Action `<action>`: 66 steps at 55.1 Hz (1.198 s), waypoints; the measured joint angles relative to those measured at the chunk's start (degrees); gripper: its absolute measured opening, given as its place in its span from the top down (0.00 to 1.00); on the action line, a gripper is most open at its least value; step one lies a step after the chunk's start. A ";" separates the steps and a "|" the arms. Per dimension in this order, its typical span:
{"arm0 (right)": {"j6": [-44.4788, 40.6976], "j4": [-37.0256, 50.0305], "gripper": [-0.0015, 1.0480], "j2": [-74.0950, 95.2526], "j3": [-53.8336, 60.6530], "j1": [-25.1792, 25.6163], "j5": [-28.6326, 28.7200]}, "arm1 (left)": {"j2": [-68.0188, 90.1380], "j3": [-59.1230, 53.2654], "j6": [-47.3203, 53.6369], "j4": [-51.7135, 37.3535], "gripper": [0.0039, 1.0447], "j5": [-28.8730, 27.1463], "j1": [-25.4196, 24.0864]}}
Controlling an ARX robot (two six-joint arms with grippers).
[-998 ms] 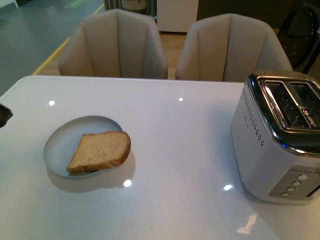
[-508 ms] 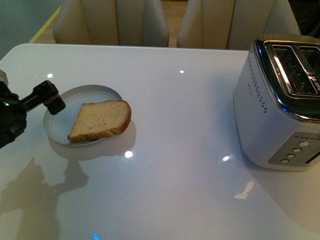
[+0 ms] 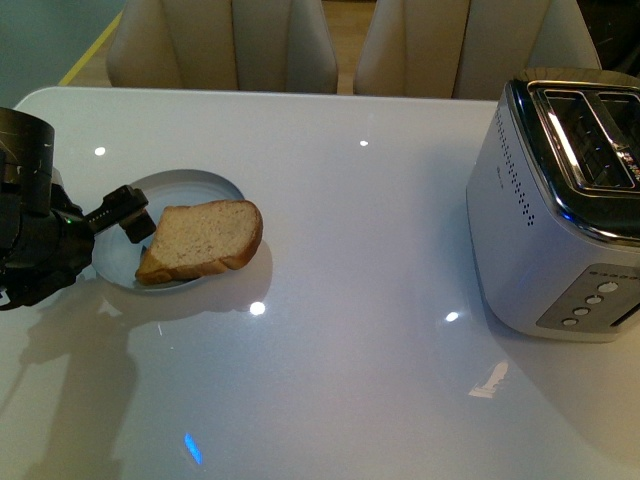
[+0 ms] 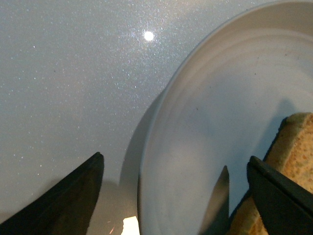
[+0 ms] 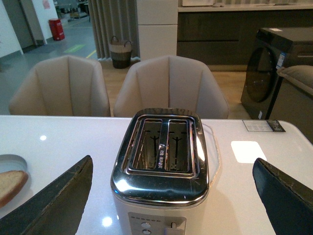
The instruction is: Left arm holds plate, right arm toasts bread
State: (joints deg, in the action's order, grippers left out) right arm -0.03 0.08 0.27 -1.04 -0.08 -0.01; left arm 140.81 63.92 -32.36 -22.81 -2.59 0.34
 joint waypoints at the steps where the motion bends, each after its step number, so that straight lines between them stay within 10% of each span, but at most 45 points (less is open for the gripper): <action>1: 0.00 0.00 0.09 0.00 0.00 0.00 0.00 | 0.20 0.33 0.00 0.15 0.21 -0.04 -0.02; 28: 0.00 0.00 0.08 0.00 0.00 0.00 0.00 | 0.87 1.60 -2.91 1.46 0.98 5.97 0.76; 66: 0.00 0.00 0.09 0.00 0.00 0.00 0.00 | -28.70 -15.02 -9.66 4.85 0.97 14.69 2.36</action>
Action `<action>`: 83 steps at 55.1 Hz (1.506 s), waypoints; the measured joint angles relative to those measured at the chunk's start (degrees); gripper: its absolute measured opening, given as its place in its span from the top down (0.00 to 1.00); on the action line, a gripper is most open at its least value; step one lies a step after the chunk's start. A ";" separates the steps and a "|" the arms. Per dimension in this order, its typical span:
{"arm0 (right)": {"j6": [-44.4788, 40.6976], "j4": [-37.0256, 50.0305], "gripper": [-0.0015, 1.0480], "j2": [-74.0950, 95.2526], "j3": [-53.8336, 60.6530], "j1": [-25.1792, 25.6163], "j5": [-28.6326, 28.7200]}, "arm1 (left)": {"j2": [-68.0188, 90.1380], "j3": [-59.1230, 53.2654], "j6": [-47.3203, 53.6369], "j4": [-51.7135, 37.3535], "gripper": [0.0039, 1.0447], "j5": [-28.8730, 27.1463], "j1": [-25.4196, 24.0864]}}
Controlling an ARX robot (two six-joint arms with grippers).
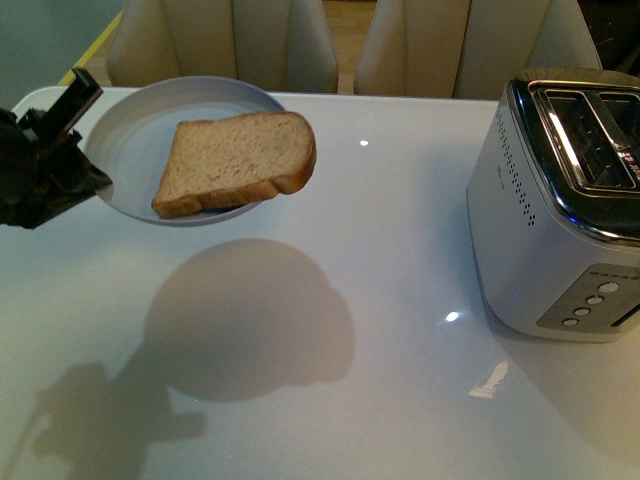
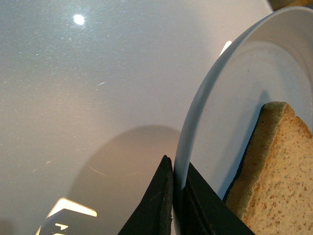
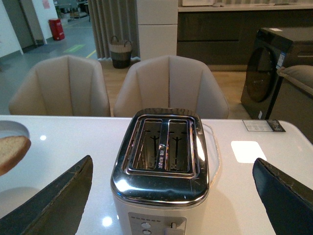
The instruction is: Left arm holds plate, right arm toasts bread
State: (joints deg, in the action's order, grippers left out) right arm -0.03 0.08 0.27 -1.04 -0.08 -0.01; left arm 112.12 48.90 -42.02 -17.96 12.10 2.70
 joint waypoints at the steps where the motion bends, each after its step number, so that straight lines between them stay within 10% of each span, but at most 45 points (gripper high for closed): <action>1: 0.00 0.00 0.09 0.00 0.00 0.00 0.00 | -0.90 0.02 0.00 0.76 0.97 -0.11 0.35; 34: 0.00 0.00 0.08 0.00 0.00 0.00 0.00 | -9.86 9.94 -3.19 17.53 0.97 -4.61 19.17; 61: -0.04 -0.13 0.09 0.13 -0.07 -0.02 -0.09 | -10.45 11.63 -4.11 17.59 0.97 -4.59 20.09; 69: -0.46 -25.68 0.08 17.57 -10.25 -3.23 -4.61 | -10.56 11.69 -4.17 17.59 0.97 -4.57 20.09; 83: 5.25 -17.70 0.09 29.20 -15.56 -7.63 -5.38 | -10.60 11.72 -4.22 17.59 0.97 -4.59 20.11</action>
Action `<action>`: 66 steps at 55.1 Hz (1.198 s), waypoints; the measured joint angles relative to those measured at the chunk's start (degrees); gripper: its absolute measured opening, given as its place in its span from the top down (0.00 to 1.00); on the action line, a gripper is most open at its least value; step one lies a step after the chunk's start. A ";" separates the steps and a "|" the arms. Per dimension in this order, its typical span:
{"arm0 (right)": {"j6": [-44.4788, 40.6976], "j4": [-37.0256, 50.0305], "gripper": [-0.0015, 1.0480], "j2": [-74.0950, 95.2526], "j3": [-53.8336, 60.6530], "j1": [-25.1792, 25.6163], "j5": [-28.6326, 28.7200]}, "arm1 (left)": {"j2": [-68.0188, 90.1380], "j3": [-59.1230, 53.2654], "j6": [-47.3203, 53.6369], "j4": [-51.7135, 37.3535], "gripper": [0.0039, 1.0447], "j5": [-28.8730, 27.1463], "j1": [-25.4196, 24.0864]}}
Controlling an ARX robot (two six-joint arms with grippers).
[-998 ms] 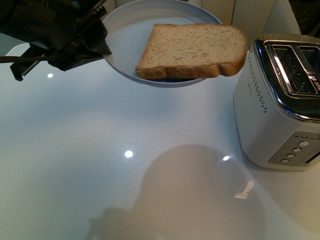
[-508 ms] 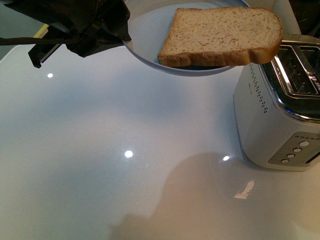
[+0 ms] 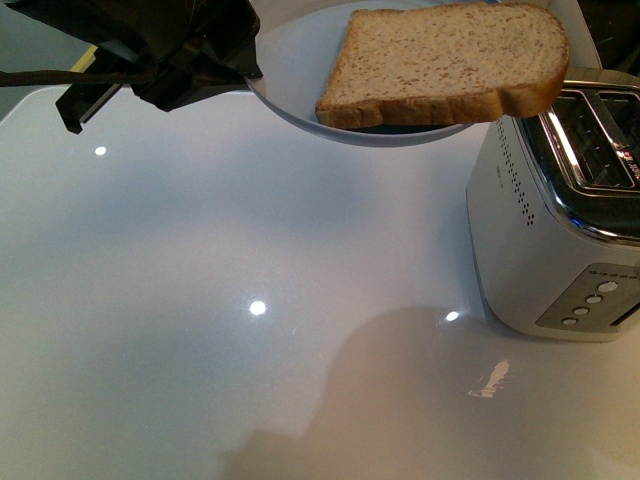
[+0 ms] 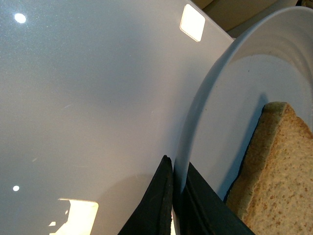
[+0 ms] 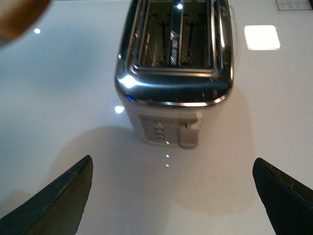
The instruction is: Left arm holds plate, right arm toasts bread
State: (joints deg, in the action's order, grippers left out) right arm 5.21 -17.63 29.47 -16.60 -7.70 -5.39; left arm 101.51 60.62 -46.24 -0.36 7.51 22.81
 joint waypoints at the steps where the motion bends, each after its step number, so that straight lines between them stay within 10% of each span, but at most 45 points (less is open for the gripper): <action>1: 0.66 0.63 0.09 0.81 -0.35 -0.26 0.00 | 0.00 0.00 0.00 0.00 0.97 0.00 0.02; 25: 24.46 28.55 0.08 42.25 -16.57 -6.45 10.32 | -0.04 0.00 -0.09 0.00 0.97 0.00 0.02; 58: 33.48 34.38 0.09 56.13 -22.67 -10.80 9.88 | -0.04 0.00 -0.09 0.00 0.97 -0.02 0.02; 66: 33.70 34.56 0.32 56.28 -23.02 -11.58 9.22 | -0.04 0.00 -0.09 0.00 0.97 -0.02 0.02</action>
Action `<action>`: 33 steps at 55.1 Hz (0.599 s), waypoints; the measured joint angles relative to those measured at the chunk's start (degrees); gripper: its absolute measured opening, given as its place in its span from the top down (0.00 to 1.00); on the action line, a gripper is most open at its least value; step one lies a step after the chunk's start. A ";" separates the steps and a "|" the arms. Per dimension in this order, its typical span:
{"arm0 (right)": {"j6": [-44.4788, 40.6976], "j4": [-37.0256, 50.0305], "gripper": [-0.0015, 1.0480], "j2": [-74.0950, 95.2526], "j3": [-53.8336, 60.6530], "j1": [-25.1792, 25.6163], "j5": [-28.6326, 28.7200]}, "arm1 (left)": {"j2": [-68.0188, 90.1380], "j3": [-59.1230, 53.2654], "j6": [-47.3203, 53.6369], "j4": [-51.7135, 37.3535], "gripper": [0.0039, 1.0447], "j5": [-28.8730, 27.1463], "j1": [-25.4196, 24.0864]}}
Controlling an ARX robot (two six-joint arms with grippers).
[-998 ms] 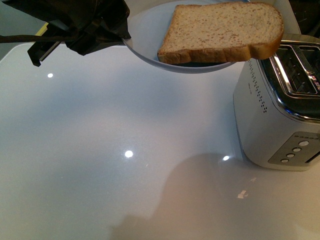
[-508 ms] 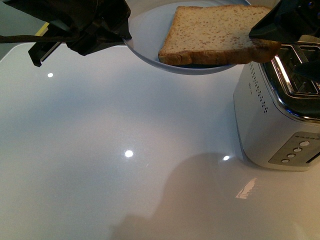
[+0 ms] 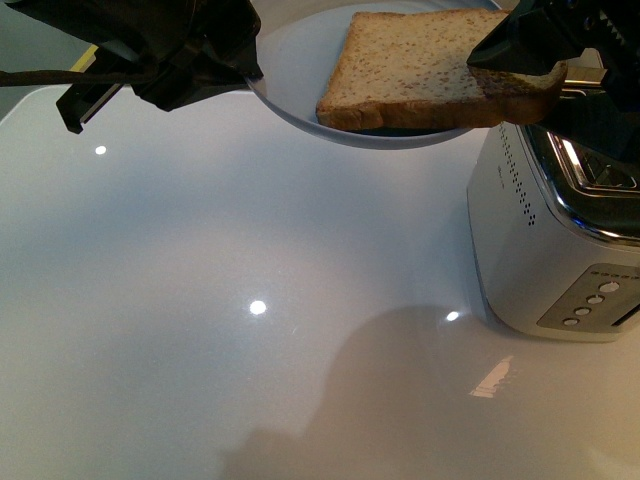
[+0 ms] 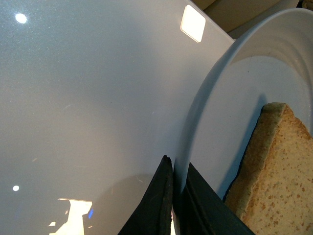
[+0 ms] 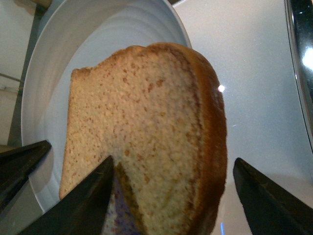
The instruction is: Left arm holds plate, right arm toasts bread
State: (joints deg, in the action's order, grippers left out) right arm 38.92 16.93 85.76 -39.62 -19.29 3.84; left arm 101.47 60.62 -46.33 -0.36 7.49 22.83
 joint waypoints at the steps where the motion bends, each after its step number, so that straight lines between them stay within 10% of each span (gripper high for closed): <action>1: 0.00 0.00 0.37 0.00 -0.13 -0.15 -0.20 | 0.00 0.00 -0.02 0.00 0.97 0.00 0.00; 21: -0.85 -0.87 0.87 -1.22 -0.44 -0.57 -1.27 | 0.00 0.00 0.00 0.00 0.97 -0.04 -0.02; 33: -3.10 -2.12 0.96 -3.63 -1.40 -0.63 -1.77 | 0.00 0.00 -0.04 0.00 0.97 0.02 0.00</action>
State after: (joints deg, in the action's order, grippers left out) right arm 35.81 14.81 82.13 -41.01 -19.92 2.07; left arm 101.47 60.62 -46.37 -0.36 7.51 22.83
